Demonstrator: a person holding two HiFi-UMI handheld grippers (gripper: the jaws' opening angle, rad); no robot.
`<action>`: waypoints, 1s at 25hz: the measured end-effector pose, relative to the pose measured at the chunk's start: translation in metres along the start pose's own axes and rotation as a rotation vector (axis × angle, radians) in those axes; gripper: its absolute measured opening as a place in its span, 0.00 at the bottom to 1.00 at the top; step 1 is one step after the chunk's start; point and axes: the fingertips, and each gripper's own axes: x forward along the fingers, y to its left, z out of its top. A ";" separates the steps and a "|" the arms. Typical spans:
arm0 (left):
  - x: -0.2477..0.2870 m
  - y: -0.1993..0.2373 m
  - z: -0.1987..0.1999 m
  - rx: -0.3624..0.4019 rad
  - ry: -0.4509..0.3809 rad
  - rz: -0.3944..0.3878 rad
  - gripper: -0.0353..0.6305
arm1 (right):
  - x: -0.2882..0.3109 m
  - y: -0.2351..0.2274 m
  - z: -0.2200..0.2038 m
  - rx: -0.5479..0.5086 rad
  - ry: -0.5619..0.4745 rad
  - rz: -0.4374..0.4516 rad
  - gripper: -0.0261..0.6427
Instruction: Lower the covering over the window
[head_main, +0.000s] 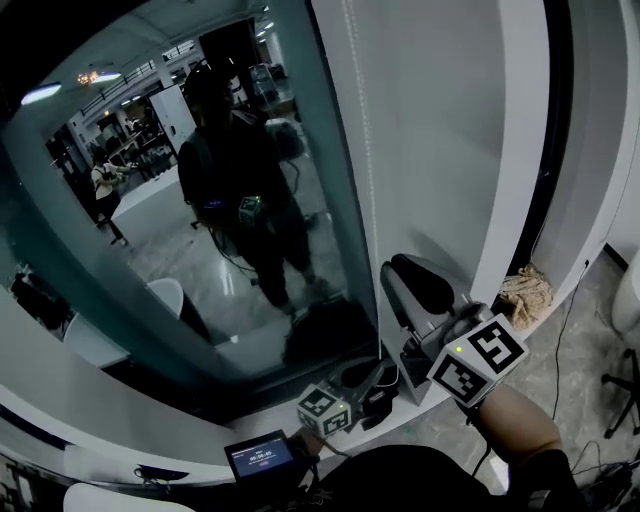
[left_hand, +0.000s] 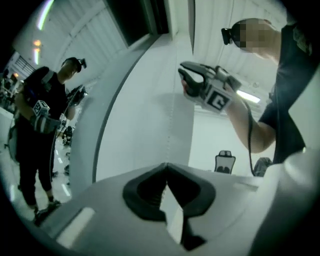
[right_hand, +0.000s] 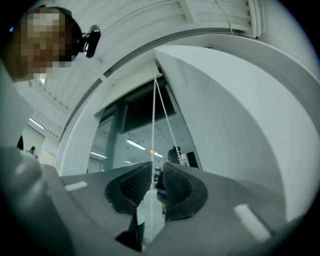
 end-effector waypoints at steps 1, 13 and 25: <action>-0.006 -0.007 -0.014 -0.013 0.020 0.001 0.07 | 0.008 0.008 0.016 0.027 -0.020 0.035 0.14; -0.036 -0.013 -0.062 -0.063 0.089 0.005 0.06 | 0.061 0.066 0.138 -0.127 -0.132 0.232 0.05; -0.018 -0.023 -0.060 -0.087 0.075 0.017 0.06 | 0.041 0.053 0.146 -0.185 -0.180 0.177 0.11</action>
